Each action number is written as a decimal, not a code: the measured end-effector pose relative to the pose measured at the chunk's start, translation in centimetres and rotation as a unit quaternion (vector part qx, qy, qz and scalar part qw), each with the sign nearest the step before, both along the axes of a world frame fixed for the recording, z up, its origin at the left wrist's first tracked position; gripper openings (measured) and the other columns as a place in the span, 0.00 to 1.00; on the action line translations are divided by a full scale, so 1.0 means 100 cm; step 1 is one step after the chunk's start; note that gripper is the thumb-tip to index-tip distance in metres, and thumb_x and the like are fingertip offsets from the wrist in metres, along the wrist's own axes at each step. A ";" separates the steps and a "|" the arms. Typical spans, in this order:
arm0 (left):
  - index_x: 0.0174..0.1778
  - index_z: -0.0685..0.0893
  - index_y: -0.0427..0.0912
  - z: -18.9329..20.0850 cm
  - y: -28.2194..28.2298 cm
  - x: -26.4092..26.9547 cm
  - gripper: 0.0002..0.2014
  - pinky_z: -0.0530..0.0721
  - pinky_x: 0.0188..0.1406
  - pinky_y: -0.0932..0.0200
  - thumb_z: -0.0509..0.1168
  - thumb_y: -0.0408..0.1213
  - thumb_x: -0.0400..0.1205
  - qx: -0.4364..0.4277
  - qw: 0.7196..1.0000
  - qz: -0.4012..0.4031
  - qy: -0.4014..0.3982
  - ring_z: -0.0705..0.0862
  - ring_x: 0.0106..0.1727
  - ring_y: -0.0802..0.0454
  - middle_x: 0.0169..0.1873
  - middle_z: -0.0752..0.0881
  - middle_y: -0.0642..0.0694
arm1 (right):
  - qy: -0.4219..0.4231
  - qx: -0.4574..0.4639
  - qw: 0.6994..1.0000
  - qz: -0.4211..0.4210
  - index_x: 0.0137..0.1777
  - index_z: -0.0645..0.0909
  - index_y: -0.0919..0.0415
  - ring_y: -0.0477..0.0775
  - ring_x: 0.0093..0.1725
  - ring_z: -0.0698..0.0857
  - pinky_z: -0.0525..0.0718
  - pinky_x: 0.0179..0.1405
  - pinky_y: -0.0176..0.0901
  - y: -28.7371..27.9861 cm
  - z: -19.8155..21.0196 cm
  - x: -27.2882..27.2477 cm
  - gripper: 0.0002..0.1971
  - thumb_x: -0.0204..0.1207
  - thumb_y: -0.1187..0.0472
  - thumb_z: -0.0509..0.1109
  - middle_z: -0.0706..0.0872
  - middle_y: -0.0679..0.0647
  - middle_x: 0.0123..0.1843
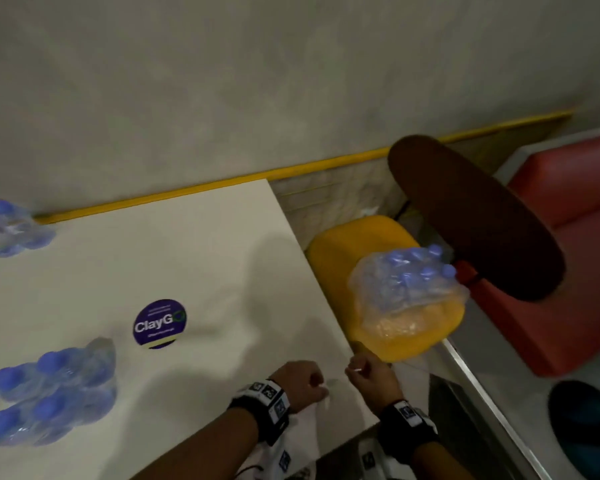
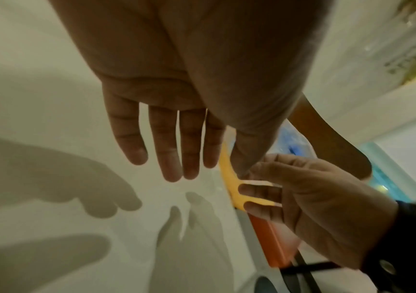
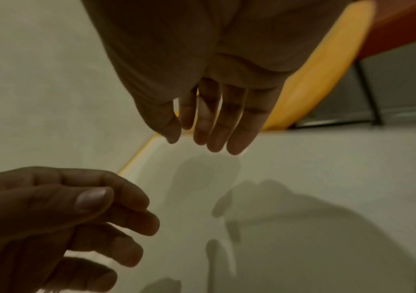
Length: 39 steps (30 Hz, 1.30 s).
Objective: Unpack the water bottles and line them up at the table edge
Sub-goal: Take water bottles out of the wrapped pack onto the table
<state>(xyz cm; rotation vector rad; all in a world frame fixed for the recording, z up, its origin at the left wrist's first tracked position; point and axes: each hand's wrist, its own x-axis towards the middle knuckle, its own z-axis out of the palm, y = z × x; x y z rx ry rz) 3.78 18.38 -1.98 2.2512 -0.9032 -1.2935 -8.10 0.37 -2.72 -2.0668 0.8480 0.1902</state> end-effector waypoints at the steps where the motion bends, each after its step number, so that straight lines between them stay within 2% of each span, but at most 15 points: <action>1: 0.67 0.84 0.48 0.002 -0.031 -0.007 0.21 0.84 0.63 0.52 0.69 0.56 0.83 -0.017 1.000 -0.006 0.007 0.85 0.63 0.44 0.65 0.86 0.46 | 0.003 -0.014 0.999 -0.032 0.48 0.80 0.54 0.52 0.43 0.86 0.79 0.34 0.33 -0.027 0.004 -0.009 0.07 0.76 0.60 0.76 0.87 0.52 0.45; 3: 0.74 0.80 0.48 0.004 -0.088 -0.020 0.25 0.83 0.65 0.52 0.69 0.54 0.83 -0.054 0.998 -0.003 0.018 0.84 0.67 0.43 0.69 0.85 0.46 | -0.010 -0.032 0.995 -0.096 0.48 0.79 0.53 0.54 0.43 0.87 0.77 0.30 0.28 -0.079 0.009 -0.020 0.08 0.76 0.62 0.76 0.87 0.53 0.46; 8: 0.86 0.61 0.57 -0.026 -0.206 -0.028 0.44 0.78 0.76 0.43 0.67 0.61 0.73 -0.118 0.990 0.071 0.019 0.75 0.78 0.44 0.82 0.71 0.49 | -0.034 -0.067 0.988 -0.136 0.65 0.76 0.53 0.55 0.48 0.86 0.81 0.44 0.45 -0.184 0.007 -0.003 0.19 0.76 0.59 0.76 0.83 0.51 0.56; 12: 0.61 0.81 0.56 -0.045 -0.265 -0.006 0.26 0.89 0.53 0.43 0.60 0.62 0.70 -0.122 0.977 0.173 -0.032 0.87 0.54 0.46 0.55 0.86 0.50 | -0.045 -0.112 0.991 -0.058 0.57 0.82 0.54 0.58 0.50 0.86 0.83 0.48 0.53 -0.222 -0.002 0.037 0.13 0.73 0.53 0.71 0.88 0.57 0.51; 14: 0.47 0.80 0.53 -0.048 -0.279 0.003 0.17 0.87 0.36 0.47 0.56 0.58 0.72 -0.111 0.972 0.197 -0.066 0.87 0.42 0.41 0.41 0.85 0.48 | -0.018 -0.121 0.992 -0.014 0.57 0.84 0.56 0.61 0.51 0.84 0.82 0.51 0.55 -0.229 -0.008 0.054 0.13 0.75 0.54 0.72 0.88 0.60 0.52; 16: 0.51 0.80 0.51 -0.026 -0.280 0.007 0.15 0.77 0.31 0.54 0.56 0.54 0.75 -0.120 0.967 0.204 -0.095 0.81 0.35 0.43 0.39 0.83 0.45 | 0.000 -0.107 0.994 -0.007 0.59 0.83 0.52 0.60 0.51 0.84 0.82 0.51 0.54 -0.234 -0.015 0.065 0.15 0.74 0.49 0.73 0.87 0.55 0.51; 18: 0.58 0.79 0.51 -0.006 -0.277 0.008 0.11 0.82 0.34 0.53 0.64 0.43 0.80 -0.134 0.964 0.202 -0.106 0.81 0.37 0.46 0.41 0.83 0.47 | 0.001 -0.109 0.994 0.005 0.61 0.81 0.45 0.54 0.52 0.84 0.80 0.50 0.49 -0.237 -0.022 0.071 0.18 0.72 0.43 0.73 0.84 0.46 0.53; 20: 0.64 0.81 0.48 0.001 -0.276 0.013 0.15 0.88 0.45 0.48 0.70 0.35 0.81 -0.129 0.967 0.183 -0.122 0.86 0.45 0.44 0.46 0.85 0.48 | 0.001 -0.108 0.994 0.005 0.62 0.80 0.44 0.52 0.53 0.83 0.80 0.52 0.50 -0.239 -0.024 0.072 0.18 0.72 0.44 0.73 0.85 0.46 0.55; 23: 0.59 0.83 0.46 -0.003 -0.276 0.017 0.13 0.90 0.50 0.46 0.74 0.37 0.79 -0.111 0.965 0.203 -0.123 0.88 0.48 0.43 0.48 0.89 0.44 | -0.021 -0.121 0.992 -0.026 0.54 0.79 0.44 0.54 0.50 0.86 0.83 0.47 0.49 -0.241 -0.021 0.068 0.15 0.69 0.47 0.75 0.87 0.49 0.51; 26: 0.54 0.84 0.45 0.001 -0.270 0.017 0.13 0.90 0.52 0.44 0.77 0.36 0.75 -0.107 0.974 0.176 -0.094 0.88 0.48 0.43 0.46 0.88 0.43 | -0.019 -0.127 0.992 -0.020 0.62 0.80 0.48 0.50 0.55 0.84 0.77 0.52 0.41 -0.237 -0.017 0.058 0.26 0.65 0.49 0.81 0.86 0.49 0.56; 29: 0.59 0.83 0.48 0.010 -0.255 0.015 0.22 0.89 0.54 0.47 0.79 0.42 0.70 -0.118 0.982 0.129 -0.078 0.88 0.51 0.46 0.50 0.88 0.48 | -0.036 -0.102 0.993 -0.039 0.67 0.77 0.47 0.53 0.57 0.84 0.84 0.61 0.54 -0.223 -0.010 0.039 0.32 0.64 0.57 0.84 0.87 0.50 0.59; 31: 0.58 0.82 0.55 0.014 -0.239 0.014 0.24 0.90 0.54 0.48 0.79 0.51 0.66 -0.123 0.986 0.094 -0.069 0.88 0.50 0.50 0.50 0.88 0.53 | -0.059 -0.089 0.993 -0.058 0.65 0.74 0.40 0.53 0.56 0.86 0.86 0.57 0.57 -0.211 0.002 0.024 0.33 0.60 0.56 0.83 0.87 0.47 0.57; 33: 0.52 0.83 0.58 0.024 -0.214 0.012 0.23 0.89 0.51 0.52 0.79 0.58 0.64 -0.133 0.988 0.057 -0.054 0.88 0.49 0.54 0.46 0.88 0.57 | -0.055 -0.089 0.994 -0.041 0.64 0.73 0.41 0.50 0.52 0.87 0.86 0.51 0.50 -0.196 0.018 0.011 0.34 0.58 0.54 0.83 0.87 0.44 0.54; 36: 0.39 0.84 0.57 0.041 -0.156 0.011 0.17 0.84 0.39 0.66 0.85 0.52 0.64 -0.170 0.983 0.057 -0.027 0.88 0.41 0.59 0.36 0.88 0.59 | -0.021 -0.120 0.993 0.001 0.56 0.72 0.44 0.56 0.42 0.87 0.82 0.37 0.46 -0.162 0.039 -0.009 0.30 0.56 0.49 0.82 0.85 0.46 0.45; 39: 0.46 0.88 0.53 0.049 -0.086 0.019 0.20 0.88 0.43 0.56 0.83 0.53 0.61 -0.184 0.976 0.083 -0.076 0.86 0.41 0.57 0.41 0.85 0.56 | -0.010 -0.120 0.992 0.042 0.57 0.71 0.43 0.56 0.41 0.85 0.78 0.37 0.44 -0.114 0.050 -0.021 0.32 0.54 0.44 0.82 0.85 0.47 0.47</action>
